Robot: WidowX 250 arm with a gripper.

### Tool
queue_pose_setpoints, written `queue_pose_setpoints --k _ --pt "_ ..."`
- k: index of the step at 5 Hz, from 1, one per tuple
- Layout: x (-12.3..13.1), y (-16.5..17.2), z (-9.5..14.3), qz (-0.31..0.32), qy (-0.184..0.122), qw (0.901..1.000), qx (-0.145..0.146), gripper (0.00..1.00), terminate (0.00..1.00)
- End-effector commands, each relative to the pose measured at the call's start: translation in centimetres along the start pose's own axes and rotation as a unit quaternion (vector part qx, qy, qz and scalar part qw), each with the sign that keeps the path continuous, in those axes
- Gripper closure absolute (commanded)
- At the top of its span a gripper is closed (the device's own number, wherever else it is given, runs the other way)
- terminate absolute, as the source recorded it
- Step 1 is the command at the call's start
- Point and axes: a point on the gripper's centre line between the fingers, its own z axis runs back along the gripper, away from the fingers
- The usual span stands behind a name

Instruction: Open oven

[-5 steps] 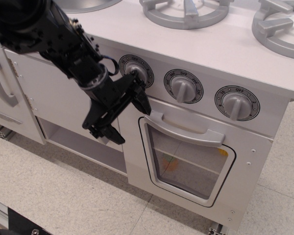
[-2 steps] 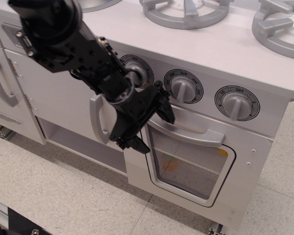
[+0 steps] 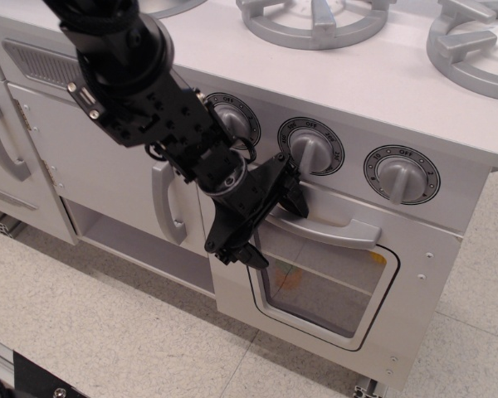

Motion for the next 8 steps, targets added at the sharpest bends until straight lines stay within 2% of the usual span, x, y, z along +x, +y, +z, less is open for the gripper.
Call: queue_pose_setpoints --k 1,2,3,4,5,6,7,8 --pt "0.0 1.5 1.0 -0.026 0.009 0.9995 0.014 0.00 0.00" --pt "-0.4 2.7 2.7 -0.040 0.008 0.9988 0.027 0.00 0.00" --pt "-0.5 3.5 3.9 -0.057 -0.005 0.9973 0.046 0.00 0.00" --pt "-0.7 3.7 5.7 -0.104 -0.039 0.9906 0.079 0.00 0.00" --pt "-0.6 2.8 8.0 -0.154 -0.073 0.9773 0.127 0.00 0.00" --pt "0.6 1.3 9.8 -0.163 -0.100 0.9735 0.125 0.00 0.00" --pt "2.0 0.0 10.1 -0.193 -0.084 0.9698 0.123 0.00 0.00" --pt "3.3 -0.6 9.8 -0.289 -0.109 0.9441 0.116 0.00 0.00"
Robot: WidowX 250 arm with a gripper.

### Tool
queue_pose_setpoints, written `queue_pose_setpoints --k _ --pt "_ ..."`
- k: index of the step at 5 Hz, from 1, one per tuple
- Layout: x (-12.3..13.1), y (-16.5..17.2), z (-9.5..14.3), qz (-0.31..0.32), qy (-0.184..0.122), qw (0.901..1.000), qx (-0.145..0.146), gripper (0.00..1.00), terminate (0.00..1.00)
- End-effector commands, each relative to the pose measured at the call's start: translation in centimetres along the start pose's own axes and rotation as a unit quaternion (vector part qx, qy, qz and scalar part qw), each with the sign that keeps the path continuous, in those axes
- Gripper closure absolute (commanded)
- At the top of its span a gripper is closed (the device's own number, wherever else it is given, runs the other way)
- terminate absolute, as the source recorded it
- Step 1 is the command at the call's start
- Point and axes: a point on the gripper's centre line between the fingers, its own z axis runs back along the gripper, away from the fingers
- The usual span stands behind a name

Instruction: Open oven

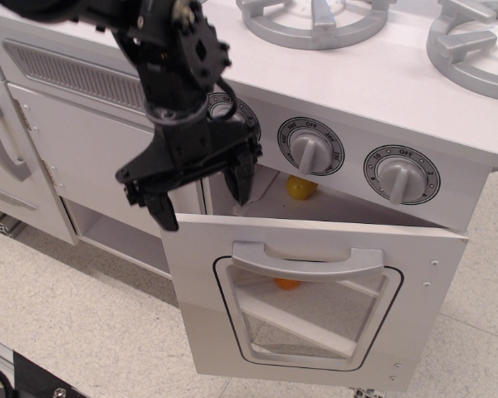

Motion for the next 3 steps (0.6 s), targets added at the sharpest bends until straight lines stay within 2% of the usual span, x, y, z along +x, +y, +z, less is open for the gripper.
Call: queue_pose_setpoints --k 1,2,3 --pt "3.9 -1.0 0.7 -0.119 -0.053 0.9902 -0.051 0.00 0.00" --pt "4.4 -1.0 0.0 -0.165 -0.036 0.9848 -0.040 0.00 0.00" --pt "4.6 -1.5 -1.6 -0.198 -0.036 0.9790 -0.028 0.00 0.00"
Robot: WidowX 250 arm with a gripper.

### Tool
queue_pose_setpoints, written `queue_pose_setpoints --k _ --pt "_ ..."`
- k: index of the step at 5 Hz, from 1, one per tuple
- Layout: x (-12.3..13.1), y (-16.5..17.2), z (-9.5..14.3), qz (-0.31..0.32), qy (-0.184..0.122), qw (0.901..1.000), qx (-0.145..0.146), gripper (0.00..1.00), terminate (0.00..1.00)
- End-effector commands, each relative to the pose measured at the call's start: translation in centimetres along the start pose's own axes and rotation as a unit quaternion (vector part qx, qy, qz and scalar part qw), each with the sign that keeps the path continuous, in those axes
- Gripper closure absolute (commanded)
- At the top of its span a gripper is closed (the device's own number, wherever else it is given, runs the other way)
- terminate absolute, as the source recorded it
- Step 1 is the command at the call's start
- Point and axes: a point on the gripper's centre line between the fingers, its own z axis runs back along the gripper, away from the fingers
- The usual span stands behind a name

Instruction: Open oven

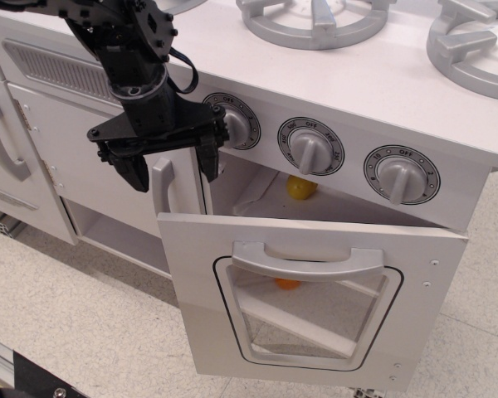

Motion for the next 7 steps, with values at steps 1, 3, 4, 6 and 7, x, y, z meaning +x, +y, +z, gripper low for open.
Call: queue_pose_setpoints --k 1,3,4,6,7 --pt "1.4 -1.3 -2.1 -0.027 -0.010 0.9994 0.017 0.00 0.00" --pt "-1.5 -2.0 -4.2 -0.033 0.006 0.9994 0.013 0.00 0.00" --pt "-4.0 -2.5 -4.3 0.000 0.020 0.9997 -0.013 0.00 0.00" --pt "-7.7 -4.6 -3.2 0.119 0.006 0.9928 -0.014 0.00 0.00" --pt "-9.5 -6.2 -2.3 0.135 0.028 0.9904 -0.004 0.00 0.00"
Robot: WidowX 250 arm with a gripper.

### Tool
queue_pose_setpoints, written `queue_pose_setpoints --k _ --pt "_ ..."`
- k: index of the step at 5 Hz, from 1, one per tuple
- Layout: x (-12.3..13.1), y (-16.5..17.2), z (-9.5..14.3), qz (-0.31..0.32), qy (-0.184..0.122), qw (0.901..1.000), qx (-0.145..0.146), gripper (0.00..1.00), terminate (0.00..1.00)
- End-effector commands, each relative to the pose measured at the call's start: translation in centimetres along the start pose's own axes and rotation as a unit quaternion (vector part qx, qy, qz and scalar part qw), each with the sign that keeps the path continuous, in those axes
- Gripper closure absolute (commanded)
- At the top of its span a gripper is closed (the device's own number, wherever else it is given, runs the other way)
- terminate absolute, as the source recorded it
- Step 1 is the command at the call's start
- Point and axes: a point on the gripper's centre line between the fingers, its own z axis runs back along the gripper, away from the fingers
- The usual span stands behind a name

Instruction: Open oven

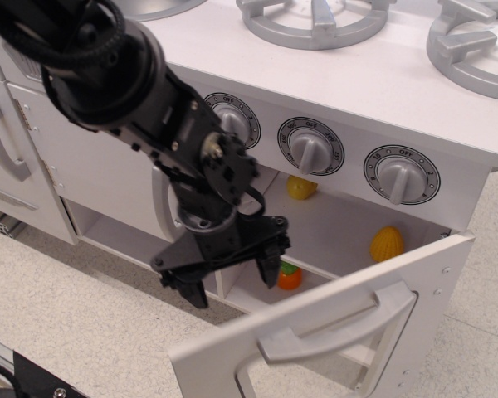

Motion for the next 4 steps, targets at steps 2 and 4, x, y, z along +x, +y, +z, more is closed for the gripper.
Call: queue_pose_setpoints --k 2,4 --pt "-5.8 -4.4 4.6 -0.025 0.071 0.9958 -0.052 0.00 0.00" --pt "-8.6 -5.7 4.5 0.009 0.077 0.9957 -0.052 0.00 1.00"
